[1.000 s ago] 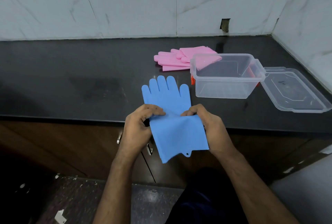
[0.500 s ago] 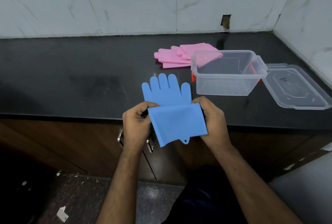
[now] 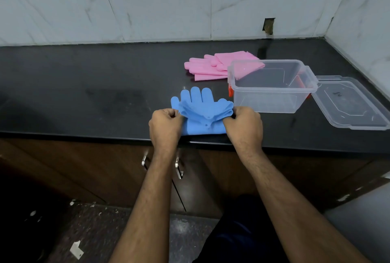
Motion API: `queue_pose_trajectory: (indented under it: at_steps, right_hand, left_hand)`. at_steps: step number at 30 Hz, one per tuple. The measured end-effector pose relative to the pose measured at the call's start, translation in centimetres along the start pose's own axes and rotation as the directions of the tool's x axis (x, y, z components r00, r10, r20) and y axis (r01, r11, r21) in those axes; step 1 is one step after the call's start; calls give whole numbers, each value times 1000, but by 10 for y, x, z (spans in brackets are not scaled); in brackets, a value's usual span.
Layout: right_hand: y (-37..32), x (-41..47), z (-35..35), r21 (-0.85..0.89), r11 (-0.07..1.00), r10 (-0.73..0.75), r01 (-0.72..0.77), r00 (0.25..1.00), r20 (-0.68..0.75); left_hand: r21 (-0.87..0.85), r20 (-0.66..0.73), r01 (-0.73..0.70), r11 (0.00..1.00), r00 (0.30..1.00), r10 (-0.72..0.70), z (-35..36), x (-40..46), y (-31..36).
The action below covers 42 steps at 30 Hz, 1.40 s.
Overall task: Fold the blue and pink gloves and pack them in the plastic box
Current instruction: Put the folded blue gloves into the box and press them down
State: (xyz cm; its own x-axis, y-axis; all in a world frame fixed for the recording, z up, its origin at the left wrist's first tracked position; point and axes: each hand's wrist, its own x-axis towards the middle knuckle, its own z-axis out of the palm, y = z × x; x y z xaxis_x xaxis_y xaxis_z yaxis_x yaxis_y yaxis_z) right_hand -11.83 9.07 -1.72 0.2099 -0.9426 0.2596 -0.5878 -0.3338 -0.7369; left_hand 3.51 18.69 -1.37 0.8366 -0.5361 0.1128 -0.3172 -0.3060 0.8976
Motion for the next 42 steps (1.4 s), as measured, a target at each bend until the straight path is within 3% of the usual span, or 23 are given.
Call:
queue_pose_trajectory:
  at_steps: [4, 7, 15, 22, 28, 31, 33, 36, 42]
  right_hand:
    - [-3, 2, 0, 0, 1000, -20, 20, 1000, -2]
    - [-4, 5, 1, -11, 1000, -18, 18, 1000, 10]
    - [-1, 2, 2, -40, 997, -62, 61, 997, -38]
    - [9, -23, -2, -19, 963, -271, 270, 960, -68]
    - [6, -27, -2, -72, 977, -201, 203, 979, 34]
    - [0, -29, -5, -20, 987, -161, 161, 987, 2]
    - [-1, -38, -4, -123, 938, -334, 324, 940, -67]
    - [4, -47, 1, -290, 776, -576, 560, 817, 37]
    - [7, -50, 5, -295, 619, -674, 728, 685, 276]
  left_hand:
    - [-83, 97, 141, 987, 986, -133, -1, 14, 2]
    - [-60, 84, 198, 978, 978, -193, 1, 20, 4]
    - [-17, 45, 166, 986, 985, -165, 0, 15, 6]
    - [-21, -10, 105, 994, 994, -106, 0, 8, 4]
    - [-33, -29, 88, 996, 996, -89, 1, 5, 4]
    - [-27, -31, 88, 996, 996, -89, 2, 4, 4]
    - [-2, -33, 89, 996, 995, -89, 3, 5, 4]
    - [21, -22, 86, 996, 996, -86, 2, 8, 5]
    - [16, 22, 89, 996, 996, -89, 1, 15, 0]
